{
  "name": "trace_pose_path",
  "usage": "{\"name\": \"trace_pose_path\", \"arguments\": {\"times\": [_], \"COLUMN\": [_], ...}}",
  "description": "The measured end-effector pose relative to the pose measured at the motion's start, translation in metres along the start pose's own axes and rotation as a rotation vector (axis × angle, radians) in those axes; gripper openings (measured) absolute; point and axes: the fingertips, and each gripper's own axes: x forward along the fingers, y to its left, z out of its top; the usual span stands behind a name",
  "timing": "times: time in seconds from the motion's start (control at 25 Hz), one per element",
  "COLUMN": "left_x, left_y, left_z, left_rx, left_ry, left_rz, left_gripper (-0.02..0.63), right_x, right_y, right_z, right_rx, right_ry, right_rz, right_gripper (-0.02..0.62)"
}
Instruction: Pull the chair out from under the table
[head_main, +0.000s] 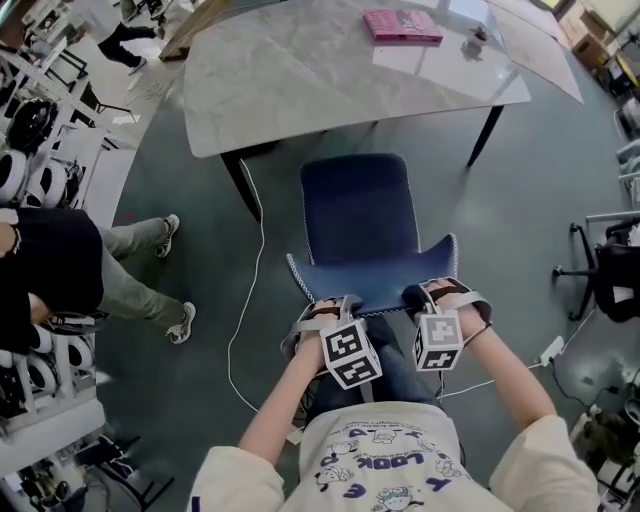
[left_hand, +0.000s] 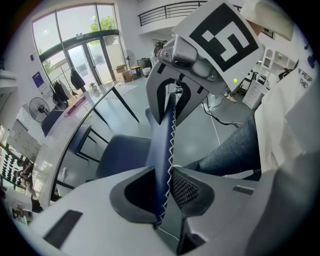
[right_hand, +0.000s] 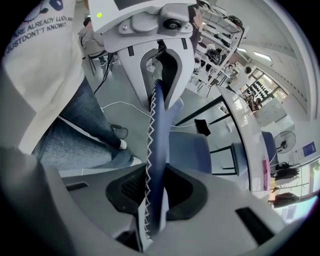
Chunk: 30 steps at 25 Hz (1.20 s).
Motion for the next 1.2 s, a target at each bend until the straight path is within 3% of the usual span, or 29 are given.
{"name": "trace_pose_path", "arguments": {"times": [1.2], "left_x": [-0.03], "left_y": [-0.102], "left_z": [-0.051], "left_rx": [0.028], "left_ry": [-0.021], "left_rz": [-0.039], "left_gripper": [0.097], "right_x": [-0.014], "right_y": [0.111], "right_z": [0.044], "right_rx": [0.063], "right_ry": [0.05], "right_rz": [-0.02], "right_gripper": [0.08]}}
